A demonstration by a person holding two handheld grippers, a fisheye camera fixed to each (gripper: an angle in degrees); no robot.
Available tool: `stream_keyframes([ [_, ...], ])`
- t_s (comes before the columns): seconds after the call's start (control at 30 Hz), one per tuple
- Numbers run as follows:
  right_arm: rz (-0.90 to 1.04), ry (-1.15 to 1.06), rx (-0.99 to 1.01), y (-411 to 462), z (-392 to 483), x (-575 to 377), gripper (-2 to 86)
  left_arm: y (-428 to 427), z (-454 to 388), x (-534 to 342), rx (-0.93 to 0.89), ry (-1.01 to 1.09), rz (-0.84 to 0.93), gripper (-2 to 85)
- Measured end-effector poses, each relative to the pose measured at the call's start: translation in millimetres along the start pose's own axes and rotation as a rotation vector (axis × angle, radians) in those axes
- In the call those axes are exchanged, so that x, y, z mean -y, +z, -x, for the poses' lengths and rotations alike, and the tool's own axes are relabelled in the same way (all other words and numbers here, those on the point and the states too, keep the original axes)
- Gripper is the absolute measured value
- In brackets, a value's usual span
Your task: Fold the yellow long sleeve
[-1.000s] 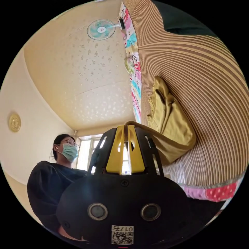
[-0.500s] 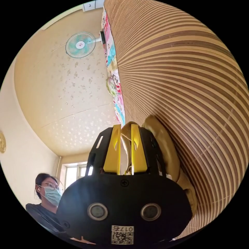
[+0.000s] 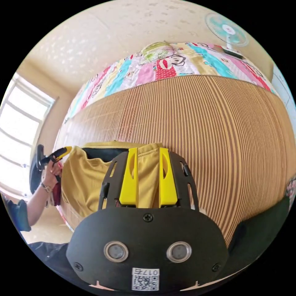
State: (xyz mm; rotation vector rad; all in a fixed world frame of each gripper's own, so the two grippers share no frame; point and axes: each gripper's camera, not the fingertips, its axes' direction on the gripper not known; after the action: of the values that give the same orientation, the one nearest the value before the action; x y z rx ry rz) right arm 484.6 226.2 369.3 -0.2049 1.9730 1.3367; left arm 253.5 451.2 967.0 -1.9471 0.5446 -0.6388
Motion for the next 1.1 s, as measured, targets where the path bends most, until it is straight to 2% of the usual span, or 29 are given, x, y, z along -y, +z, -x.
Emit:
stream_keyframes([
  [0.07, 0.111, -0.079, -0.126, 40, 20, 11, 8.8, 17, -4, 0, 0.039, 0.025, 0.03, 6.5],
  [0.17, 0.058, -0.073, -0.111, 45, 30, 11, 5.4, 21, -6, -11, 0.023, 0.053, -0.01, 4.6],
  [0.23, -0.045, -0.013, 0.019, 26, 27, 6, 4.1, 15, 1, -18, -0.067, 0.036, -0.034, 4.1],
  [0.3, -0.149, 0.084, 0.152, 9, 18, -3, 3.6, -3, 23, -25, -0.327, -0.028, -0.145, 3.8],
  [0.37, -0.237, 0.218, 0.285, 4, -1, -12, 3.5, -7, 44, -27, -0.502, -0.097, -0.214, 3.9],
  [0.4, -0.253, 0.246, 0.301, 7, -5, -13, 3.5, -5, 56, -27, -0.525, -0.143, -0.24, 3.9],
  [0.5, -0.235, 0.351, 0.345, 38, -21, -7, 3.8, 19, 67, -16, -0.402, -0.174, -0.159, 4.0],
  [0.6, -0.104, 0.377, 0.221, 81, -19, 7, 4.5, 46, 70, -9, -0.285, -0.203, -0.071, 4.6],
  [0.7, -0.107, 0.382, 0.24, 85, -13, 14, 6.0, 41, 73, -13, -0.281, -0.202, -0.096, 7.3],
  [0.8, -0.184, 0.312, 0.193, 50, 9, 7, 6.5, 10, 74, -37, -0.234, -0.18, -0.176, 10.6],
  [0.9, -0.163, 0.165, 0.143, 26, 52, -8, 6.2, -16, 78, -81, -0.215, -0.195, -0.195, 13.5],
  [0.97, -0.081, 0.046, 0.076, 32, 85, -25, 6.2, -22, 82, -115, -0.255, -0.216, -0.188, 14.4],
  [1.1, 0.133, 0.03, -0.069, 79, 93, -47, 4.6, -12, 91, -181, -0.257, -0.272, -0.085, 17.1],
])
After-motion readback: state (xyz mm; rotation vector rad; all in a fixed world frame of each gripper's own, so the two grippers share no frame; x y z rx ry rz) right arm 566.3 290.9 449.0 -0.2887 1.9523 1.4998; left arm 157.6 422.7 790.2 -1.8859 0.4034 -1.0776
